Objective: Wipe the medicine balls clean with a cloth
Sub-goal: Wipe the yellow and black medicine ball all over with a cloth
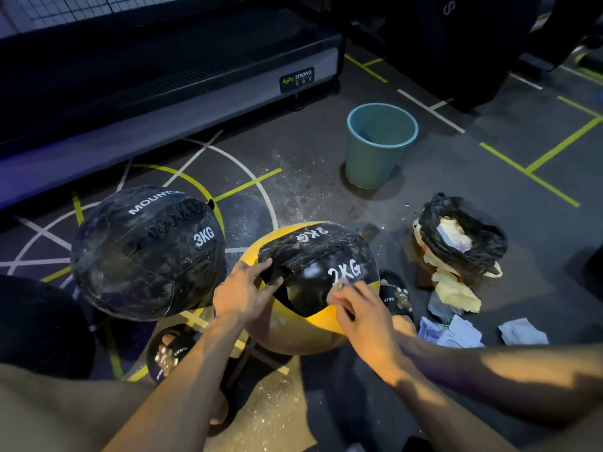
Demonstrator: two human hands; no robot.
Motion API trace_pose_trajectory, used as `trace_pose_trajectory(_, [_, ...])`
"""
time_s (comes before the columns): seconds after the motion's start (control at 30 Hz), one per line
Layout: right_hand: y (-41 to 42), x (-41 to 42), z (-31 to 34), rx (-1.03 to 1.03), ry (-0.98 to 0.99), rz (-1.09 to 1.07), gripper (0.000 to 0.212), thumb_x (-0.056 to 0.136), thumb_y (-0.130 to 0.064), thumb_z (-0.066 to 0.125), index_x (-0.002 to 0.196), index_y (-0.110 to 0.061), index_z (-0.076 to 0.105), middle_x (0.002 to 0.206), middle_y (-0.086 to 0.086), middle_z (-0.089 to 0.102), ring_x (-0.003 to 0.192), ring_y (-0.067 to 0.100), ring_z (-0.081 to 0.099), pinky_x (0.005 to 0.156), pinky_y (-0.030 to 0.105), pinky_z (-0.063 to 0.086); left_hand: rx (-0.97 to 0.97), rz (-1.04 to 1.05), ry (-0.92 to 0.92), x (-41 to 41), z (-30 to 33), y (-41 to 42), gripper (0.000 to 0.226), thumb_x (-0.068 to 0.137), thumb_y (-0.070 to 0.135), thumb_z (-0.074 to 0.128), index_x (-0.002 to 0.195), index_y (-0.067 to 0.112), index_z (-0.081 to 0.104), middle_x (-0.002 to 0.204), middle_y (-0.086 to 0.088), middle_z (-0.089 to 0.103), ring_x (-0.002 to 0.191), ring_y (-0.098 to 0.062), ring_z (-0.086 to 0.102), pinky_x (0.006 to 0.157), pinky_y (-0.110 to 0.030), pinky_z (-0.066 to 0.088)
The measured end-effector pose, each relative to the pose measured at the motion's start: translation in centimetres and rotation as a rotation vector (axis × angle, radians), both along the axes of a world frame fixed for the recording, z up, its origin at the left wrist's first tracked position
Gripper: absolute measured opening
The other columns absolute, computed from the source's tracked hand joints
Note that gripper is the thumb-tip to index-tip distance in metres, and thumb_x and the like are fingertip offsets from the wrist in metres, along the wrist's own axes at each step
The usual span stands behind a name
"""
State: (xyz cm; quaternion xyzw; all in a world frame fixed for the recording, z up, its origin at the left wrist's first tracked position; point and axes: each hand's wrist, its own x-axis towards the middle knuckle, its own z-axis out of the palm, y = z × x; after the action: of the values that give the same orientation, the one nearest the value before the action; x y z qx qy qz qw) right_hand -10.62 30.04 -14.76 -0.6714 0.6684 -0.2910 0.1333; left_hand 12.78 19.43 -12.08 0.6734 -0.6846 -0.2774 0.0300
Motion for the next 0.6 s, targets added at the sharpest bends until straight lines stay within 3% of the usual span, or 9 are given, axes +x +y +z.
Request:
trace_pose_trajectory(0.07, [-0.6, 2.7, 0.6, -0.024, -0.050, -0.047, 0.019, 0.091, -0.011, 0.066, 0.101, -0.027, 0.064, 0.103, -0.011, 0.053, 0.095, 0.009, 0.051, 0.081, 0.022, 0.044, -0.003, 0.024, -0.001, 0.1, -0.3, 0.1, 0.058, 0.092, 0.070, 0.055, 0.145, 0.050, 0.049, 0.129, 0.005, 0.050, 0.113, -0.027, 0.062, 0.090, -0.043, 0.050])
trace_pose_trajectory(0.17, [-0.4, 6.2, 0.4, -0.040, 0.145, 0.281, 0.026, 0.084, -0.011, 0.069, 0.104, -0.027, 0.064, 0.109, -0.007, 0.057, 0.089, 0.015, 0.054, 0.072, 0.029, 0.052, -0.006, 0.052, 0.003, 0.5, -0.6, 0.1, 0.057, 0.092, 0.069, 0.057, 0.145, 0.049, 0.050, 0.127, 0.004, 0.051, 0.112, -0.027, 0.062, 0.090, -0.043, 0.049])
trace_pose_trajectory(0.23, [-0.7, 4.7, 0.4, -0.065, 0.179, 0.339, 0.026, 0.085, -0.013, 0.067, 0.104, -0.030, 0.063, 0.110, -0.006, 0.060, 0.088, 0.018, 0.058, 0.069, 0.030, 0.054, -0.006, 0.051, 0.003, 0.8, -0.8, 0.2, 0.056, 0.092, 0.068, 0.057, 0.145, 0.049, 0.050, 0.127, 0.004, 0.050, 0.111, -0.026, 0.062, 0.089, -0.043, 0.049])
trace_pose_trajectory(0.33, [-1.6, 0.7, 0.7, -0.006, 0.025, 0.102, 0.019, 0.094, -0.017, 0.060, 0.103, -0.033, 0.064, 0.104, -0.011, 0.057, 0.091, 0.014, 0.058, 0.074, 0.030, 0.050, -0.017, 0.051, 0.021, 1.2, -1.2, 0.4, 0.057, 0.093, 0.068, 0.055, 0.146, 0.049, 0.048, 0.128, 0.005, 0.049, 0.108, -0.025, 0.063, 0.088, -0.043, 0.051])
trace_pose_trajectory(0.47, [-3.0, 1.0, 0.6, 0.006, -0.152, -0.292, 0.019, 0.091, -0.012, 0.065, 0.098, -0.030, 0.066, 0.096, -0.011, 0.056, 0.091, 0.018, 0.057, 0.076, 0.033, 0.046, -0.029, 0.040, 0.047, 1.0, -1.9, 0.8, 0.056, 0.093, 0.067, 0.055, 0.146, 0.050, 0.048, 0.123, 0.008, 0.047, 0.103, -0.024, 0.064, 0.089, -0.045, 0.053])
trace_pose_trajectory(0.5, [-3.0, 2.6, 0.8, -0.012, -0.104, -0.244, 0.017, 0.092, -0.014, 0.065, 0.098, -0.030, 0.066, 0.097, -0.010, 0.056, 0.091, 0.017, 0.055, 0.076, 0.033, 0.046, -0.038, 0.050, 0.050, 1.1, -2.0, 0.8, 0.056, 0.093, 0.066, 0.056, 0.146, 0.050, 0.048, 0.123, 0.008, 0.048, 0.104, -0.025, 0.064, 0.089, -0.045, 0.053])
trace_pose_trajectory(0.6, [-1.2, 6.1, 1.2, -0.059, 0.215, 0.277, 0.029, 0.082, -0.015, 0.073, 0.102, -0.034, 0.063, 0.109, -0.011, 0.059, 0.092, 0.014, 0.053, 0.076, 0.030, 0.049, -0.042, 0.065, 0.041, 1.7, -2.4, 0.9, 0.054, 0.093, 0.064, 0.059, 0.144, 0.048, 0.050, 0.124, 0.007, 0.049, 0.102, -0.025, 0.065, 0.087, -0.045, 0.054])
